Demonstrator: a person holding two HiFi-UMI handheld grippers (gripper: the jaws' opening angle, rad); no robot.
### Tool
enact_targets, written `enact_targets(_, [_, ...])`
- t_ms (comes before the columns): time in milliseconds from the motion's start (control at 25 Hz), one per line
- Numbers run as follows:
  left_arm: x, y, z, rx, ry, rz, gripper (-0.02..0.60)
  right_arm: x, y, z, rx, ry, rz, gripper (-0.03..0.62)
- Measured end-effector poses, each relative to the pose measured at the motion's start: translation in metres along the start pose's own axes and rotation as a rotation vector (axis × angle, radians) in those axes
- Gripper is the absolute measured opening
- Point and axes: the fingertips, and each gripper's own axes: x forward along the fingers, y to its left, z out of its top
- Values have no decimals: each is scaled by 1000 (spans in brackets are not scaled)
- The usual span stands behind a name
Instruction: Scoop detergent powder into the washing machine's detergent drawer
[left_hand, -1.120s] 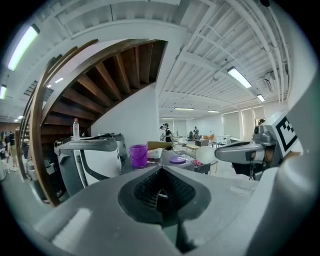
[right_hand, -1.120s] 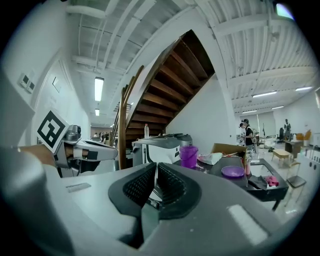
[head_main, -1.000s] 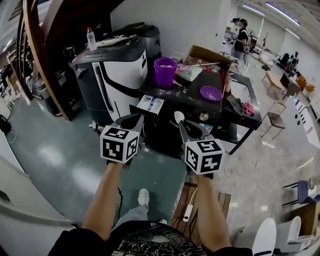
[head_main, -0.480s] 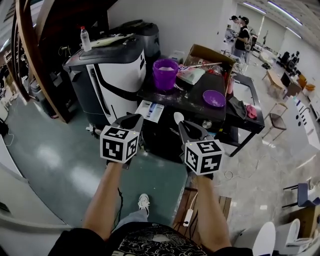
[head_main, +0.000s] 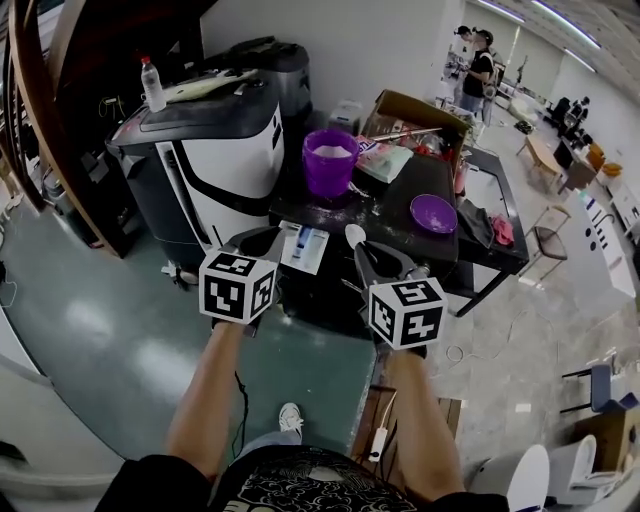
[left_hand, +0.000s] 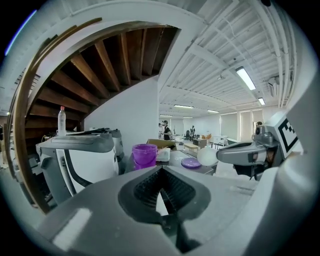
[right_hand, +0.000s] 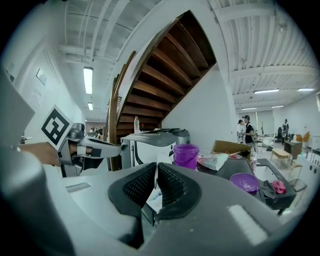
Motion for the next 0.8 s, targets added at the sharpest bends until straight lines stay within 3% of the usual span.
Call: enact_targets(800, [70,86,26,1,-11,-99,0,97,-6,30,-14,24,-88,35])
